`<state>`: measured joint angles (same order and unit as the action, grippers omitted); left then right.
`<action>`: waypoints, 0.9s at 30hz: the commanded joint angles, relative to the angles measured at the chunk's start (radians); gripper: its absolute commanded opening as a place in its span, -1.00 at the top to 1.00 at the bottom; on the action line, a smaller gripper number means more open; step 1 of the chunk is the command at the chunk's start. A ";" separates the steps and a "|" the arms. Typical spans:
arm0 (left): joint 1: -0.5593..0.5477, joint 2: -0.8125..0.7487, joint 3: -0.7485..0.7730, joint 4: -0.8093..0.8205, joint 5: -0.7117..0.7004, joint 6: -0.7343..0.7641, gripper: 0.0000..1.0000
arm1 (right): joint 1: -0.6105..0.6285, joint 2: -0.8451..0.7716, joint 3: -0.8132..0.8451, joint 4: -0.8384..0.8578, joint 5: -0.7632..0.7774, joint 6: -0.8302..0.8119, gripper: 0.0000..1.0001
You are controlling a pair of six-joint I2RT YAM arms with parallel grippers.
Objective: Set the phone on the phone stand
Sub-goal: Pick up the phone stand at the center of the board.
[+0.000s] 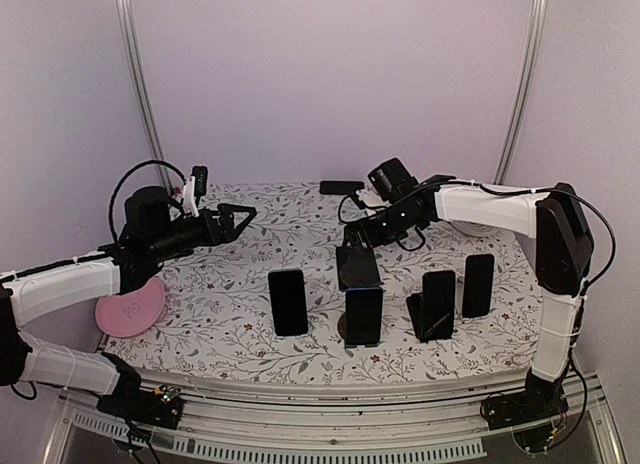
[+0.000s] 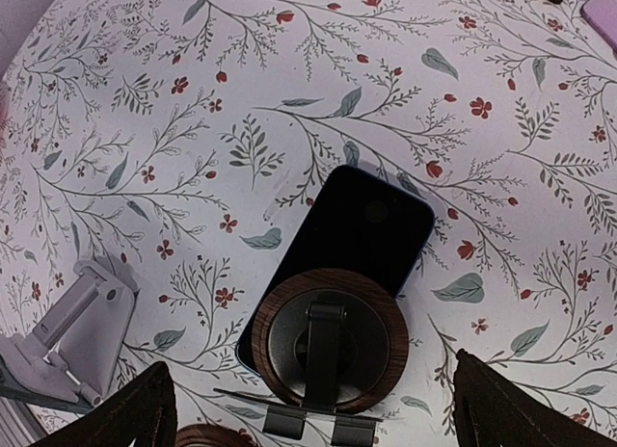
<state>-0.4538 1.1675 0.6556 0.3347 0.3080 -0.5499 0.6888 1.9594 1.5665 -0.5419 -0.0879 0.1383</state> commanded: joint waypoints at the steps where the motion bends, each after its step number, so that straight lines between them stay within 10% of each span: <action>1: 0.014 0.001 0.014 0.003 0.017 0.008 -0.93 | 0.031 0.039 0.049 -0.036 0.066 -0.007 -0.99; 9: 0.017 -0.012 0.006 -0.002 0.019 0.004 -0.93 | 0.062 0.084 0.049 -0.041 0.083 -0.003 -0.90; 27: 0.017 -0.025 -0.022 0.027 0.038 -0.048 -0.91 | 0.071 0.089 0.098 -0.057 0.124 0.025 0.12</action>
<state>-0.4484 1.1614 0.6544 0.3382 0.3302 -0.5800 0.7528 2.0506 1.6146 -0.5976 0.0124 0.1467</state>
